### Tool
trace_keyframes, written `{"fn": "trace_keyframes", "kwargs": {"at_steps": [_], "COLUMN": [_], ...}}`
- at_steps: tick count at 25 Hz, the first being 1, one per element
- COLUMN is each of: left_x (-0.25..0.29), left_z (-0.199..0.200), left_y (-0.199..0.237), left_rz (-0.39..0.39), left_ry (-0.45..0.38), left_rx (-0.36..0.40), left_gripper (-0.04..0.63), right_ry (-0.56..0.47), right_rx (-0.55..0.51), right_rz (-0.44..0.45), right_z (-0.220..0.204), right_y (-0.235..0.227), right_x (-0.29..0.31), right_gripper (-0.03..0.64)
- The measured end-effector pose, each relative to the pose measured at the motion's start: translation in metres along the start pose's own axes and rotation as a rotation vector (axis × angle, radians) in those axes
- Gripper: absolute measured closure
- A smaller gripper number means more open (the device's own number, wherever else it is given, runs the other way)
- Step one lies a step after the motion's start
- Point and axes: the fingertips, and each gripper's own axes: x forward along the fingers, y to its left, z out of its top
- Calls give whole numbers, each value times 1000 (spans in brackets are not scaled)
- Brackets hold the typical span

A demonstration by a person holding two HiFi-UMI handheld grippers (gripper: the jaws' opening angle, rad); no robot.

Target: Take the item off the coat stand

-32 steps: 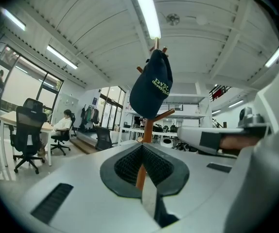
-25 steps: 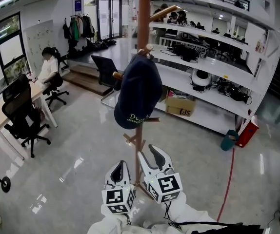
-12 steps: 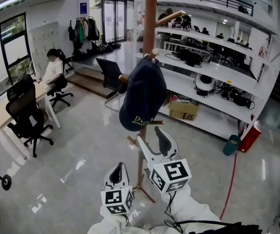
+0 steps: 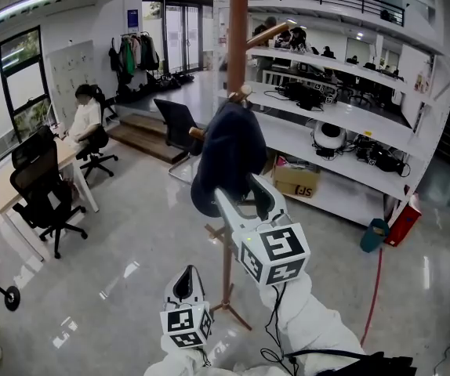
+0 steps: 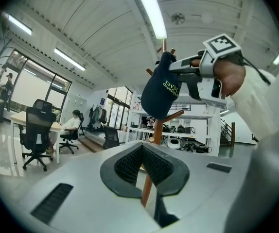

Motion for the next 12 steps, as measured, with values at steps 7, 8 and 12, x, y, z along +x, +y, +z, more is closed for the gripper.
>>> {"fn": "trace_keyframes", "kwargs": {"at_steps": [7,8,12], "left_x": [4,5,6], "left_z": [2,2,0], "left_y": [6,7,13], "left_rz": [15,18,29], "left_ry": [-4,-4,-2], "left_rx": [11,12,10], "left_gripper": [607,607,607], "right_ry": [38,37,30], "right_rx": [-30,-30,-28], "right_rz": [17,20,29], "right_z": [-15,-15,-16], "right_y": [0,1,5], "right_x": [18,19,25], "right_gripper": [371,371,371]}}
